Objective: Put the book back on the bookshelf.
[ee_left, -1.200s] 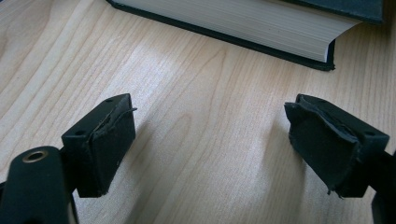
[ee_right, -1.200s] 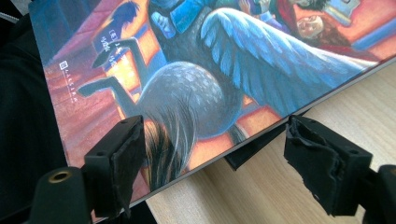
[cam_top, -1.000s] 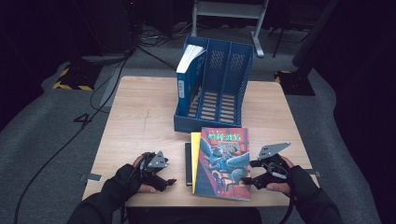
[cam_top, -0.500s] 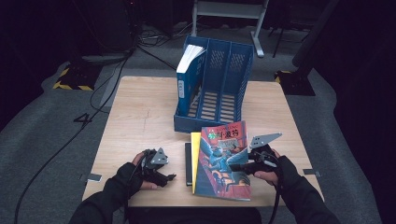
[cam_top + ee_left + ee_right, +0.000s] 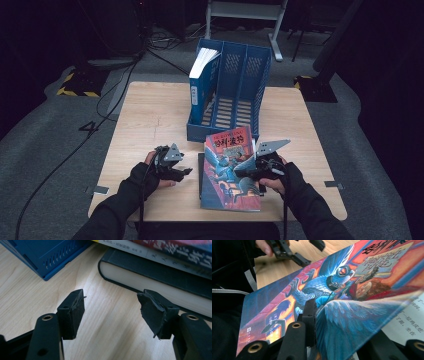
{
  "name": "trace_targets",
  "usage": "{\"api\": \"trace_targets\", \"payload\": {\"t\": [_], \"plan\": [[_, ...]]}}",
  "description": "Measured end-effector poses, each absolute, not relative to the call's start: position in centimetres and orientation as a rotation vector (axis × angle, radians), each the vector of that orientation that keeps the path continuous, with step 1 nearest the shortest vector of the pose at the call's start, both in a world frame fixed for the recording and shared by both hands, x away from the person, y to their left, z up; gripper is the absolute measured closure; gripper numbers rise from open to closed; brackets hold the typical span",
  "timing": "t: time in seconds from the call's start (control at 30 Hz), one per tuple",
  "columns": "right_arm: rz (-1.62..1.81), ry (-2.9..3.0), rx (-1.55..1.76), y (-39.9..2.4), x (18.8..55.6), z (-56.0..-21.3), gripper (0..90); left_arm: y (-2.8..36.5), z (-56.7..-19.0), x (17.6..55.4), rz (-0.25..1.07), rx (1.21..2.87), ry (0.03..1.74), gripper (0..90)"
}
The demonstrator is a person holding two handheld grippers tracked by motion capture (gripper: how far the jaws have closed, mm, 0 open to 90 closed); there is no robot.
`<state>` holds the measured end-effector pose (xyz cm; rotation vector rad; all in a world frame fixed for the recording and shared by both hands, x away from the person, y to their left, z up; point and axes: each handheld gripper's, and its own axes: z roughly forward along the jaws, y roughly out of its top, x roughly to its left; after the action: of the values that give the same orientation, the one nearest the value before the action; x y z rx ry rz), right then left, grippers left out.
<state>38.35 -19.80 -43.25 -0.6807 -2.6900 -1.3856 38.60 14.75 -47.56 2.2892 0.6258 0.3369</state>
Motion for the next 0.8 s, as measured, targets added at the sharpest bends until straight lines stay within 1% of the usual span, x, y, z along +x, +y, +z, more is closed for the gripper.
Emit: {"api": "trace_targets", "payload": {"t": [0.13, 0.17, 0.3, 0.4, 0.57, 0.67, 0.8], "plan": [[-1.381, -2.693, -0.667, -19.1, 38.5, -43.3, 70.6, 14.4, -47.5, 39.1, 0.331, 2.282, 0.622, 39.2], [-1.380, -2.698, -0.656, -18.9, 38.5, -43.2, 70.5, 14.2, -47.4, 39.3, 0.336, 2.286, 0.615, 41.9], [-1.385, -2.713, -0.628, -18.4, 38.5, -43.2, 70.7, 13.7, -47.5, 40.0, 0.343, 2.288, 0.615, 43.2], [-1.397, -2.723, -0.607, -18.3, 38.5, -43.3, 71.1, 13.6, -47.6, 40.4, 0.313, 2.268, 0.627, 44.6], [-1.420, -2.741, -0.576, -18.0, 38.3, -43.4, 72.5, 13.7, -47.8, 40.9, 0.306, 2.258, 0.643, 46.3], [-1.446, -2.749, -0.545, -17.9, 38.2, -43.5, 73.3, 13.7, -48.0, 41.1, 0.314, 2.265, 0.653, 50.0], [-1.470, -2.753, -0.522, -17.8, 38.0, -43.6, 73.6, 13.8, -47.8, 41.6, 0.293, 2.229, 0.663, 52.7]]}}
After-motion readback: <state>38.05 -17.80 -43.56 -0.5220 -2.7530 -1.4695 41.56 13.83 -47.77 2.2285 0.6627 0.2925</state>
